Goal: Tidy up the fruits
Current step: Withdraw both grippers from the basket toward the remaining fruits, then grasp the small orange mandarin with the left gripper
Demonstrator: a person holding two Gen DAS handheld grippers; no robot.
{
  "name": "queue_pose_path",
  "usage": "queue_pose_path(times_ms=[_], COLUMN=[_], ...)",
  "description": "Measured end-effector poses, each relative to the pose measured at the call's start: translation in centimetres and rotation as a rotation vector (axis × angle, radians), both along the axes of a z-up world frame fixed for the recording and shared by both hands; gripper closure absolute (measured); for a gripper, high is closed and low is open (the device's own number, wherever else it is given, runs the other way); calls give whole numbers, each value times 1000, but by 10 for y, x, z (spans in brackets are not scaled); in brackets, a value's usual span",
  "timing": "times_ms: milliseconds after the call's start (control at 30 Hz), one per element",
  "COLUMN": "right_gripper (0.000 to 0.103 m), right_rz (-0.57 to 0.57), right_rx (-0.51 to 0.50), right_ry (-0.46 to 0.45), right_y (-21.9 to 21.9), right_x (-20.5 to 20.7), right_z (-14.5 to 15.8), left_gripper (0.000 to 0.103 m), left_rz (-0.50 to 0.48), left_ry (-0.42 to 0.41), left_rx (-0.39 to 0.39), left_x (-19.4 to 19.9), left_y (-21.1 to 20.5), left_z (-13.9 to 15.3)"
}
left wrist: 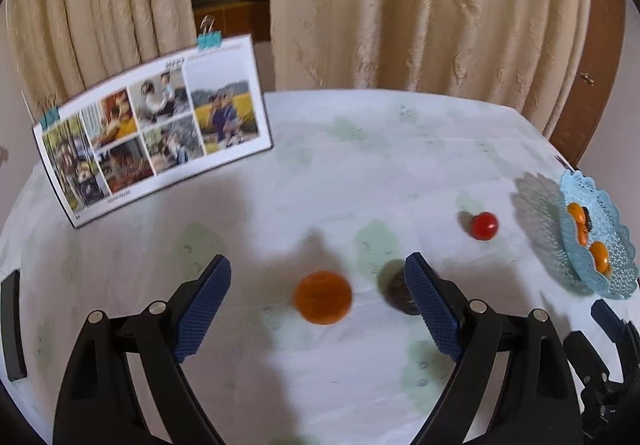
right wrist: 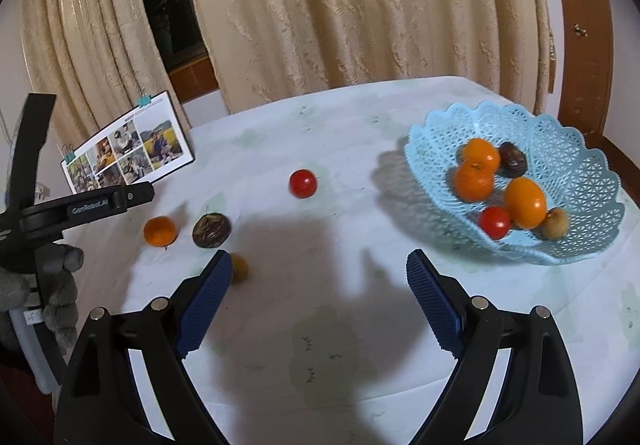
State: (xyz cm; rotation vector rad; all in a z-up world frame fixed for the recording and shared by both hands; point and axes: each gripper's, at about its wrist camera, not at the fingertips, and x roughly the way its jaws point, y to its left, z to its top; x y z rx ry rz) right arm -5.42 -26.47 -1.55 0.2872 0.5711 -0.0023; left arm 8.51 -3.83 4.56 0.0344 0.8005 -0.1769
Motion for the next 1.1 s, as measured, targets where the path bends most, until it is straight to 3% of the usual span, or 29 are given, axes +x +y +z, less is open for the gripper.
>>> queue_pose_path(times_ms=[300, 567, 667, 800, 1100], right_gripper=[13, 13, 13, 13, 13], right_rz=[39, 63, 74, 99, 162], right_rx=[-2, 10, 9, -4, -47], right_ry=[22, 49, 56, 61, 76], right_y=[10, 13, 16, 23, 44], right_x=[8, 16, 18, 23, 35], right_z=[-1, -7, -7, -7, -8], left_gripper=[16, 35, 42, 64, 64], left_rz=[22, 20, 6, -28, -3], left_ry=[127, 178, 162, 150, 93], left_rx=[-45, -26, -14, -32, -16], left_x=[19, 24, 23, 20, 14], left_y=[13, 6, 1, -3, 3], left_z=[-30, -52, -54, -49, -27])
